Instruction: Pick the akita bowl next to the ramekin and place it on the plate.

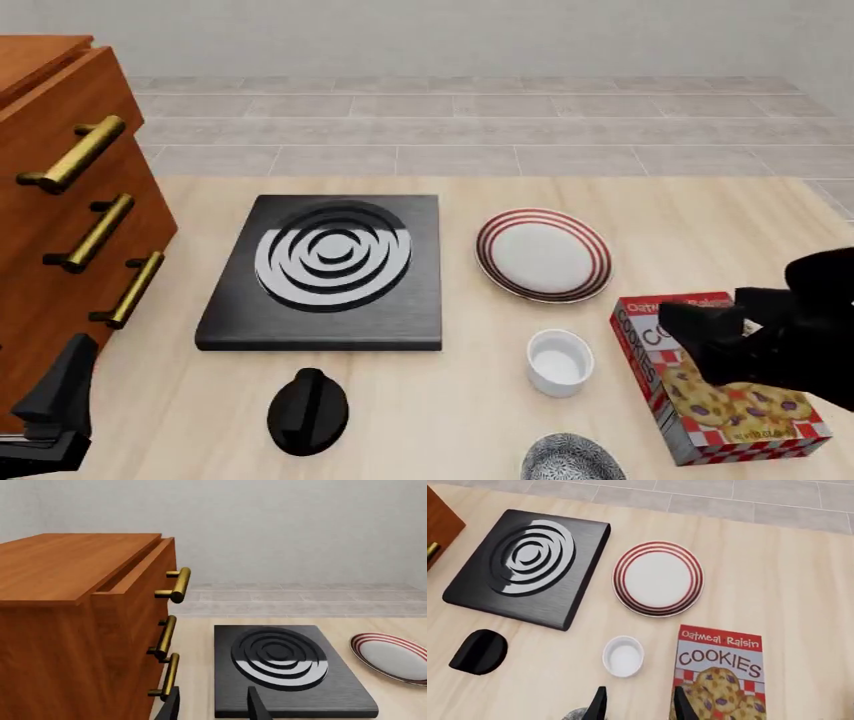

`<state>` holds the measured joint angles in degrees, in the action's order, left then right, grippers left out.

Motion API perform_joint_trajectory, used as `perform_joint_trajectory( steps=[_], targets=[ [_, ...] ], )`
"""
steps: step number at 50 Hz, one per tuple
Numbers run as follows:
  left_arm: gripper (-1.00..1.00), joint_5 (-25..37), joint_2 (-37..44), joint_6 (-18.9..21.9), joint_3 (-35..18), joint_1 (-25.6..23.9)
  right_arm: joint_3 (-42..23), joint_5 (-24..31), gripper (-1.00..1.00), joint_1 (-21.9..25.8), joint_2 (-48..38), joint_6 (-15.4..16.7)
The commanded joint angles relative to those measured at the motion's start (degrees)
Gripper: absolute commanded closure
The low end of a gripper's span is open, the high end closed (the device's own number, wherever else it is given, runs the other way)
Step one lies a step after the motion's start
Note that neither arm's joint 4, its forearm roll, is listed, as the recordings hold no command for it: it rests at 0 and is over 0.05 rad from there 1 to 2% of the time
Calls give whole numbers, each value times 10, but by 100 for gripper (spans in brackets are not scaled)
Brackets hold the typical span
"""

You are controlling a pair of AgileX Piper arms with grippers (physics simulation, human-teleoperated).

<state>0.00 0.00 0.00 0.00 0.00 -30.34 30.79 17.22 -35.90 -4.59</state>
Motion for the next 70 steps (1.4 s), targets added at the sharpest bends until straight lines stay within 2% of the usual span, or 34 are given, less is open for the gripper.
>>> perform_joint_trajectory(
  steps=[1,52,70],
  targets=[
    [-100,0,0,0,0,0,18,-18,-100,30,-33,-27],
    [-100,0,0,0,0,0,96,-123,-100,112,-150,-100],
    [-100,0,0,0,0,0,133,-136,-100,118,-150,-119]
  ],
)
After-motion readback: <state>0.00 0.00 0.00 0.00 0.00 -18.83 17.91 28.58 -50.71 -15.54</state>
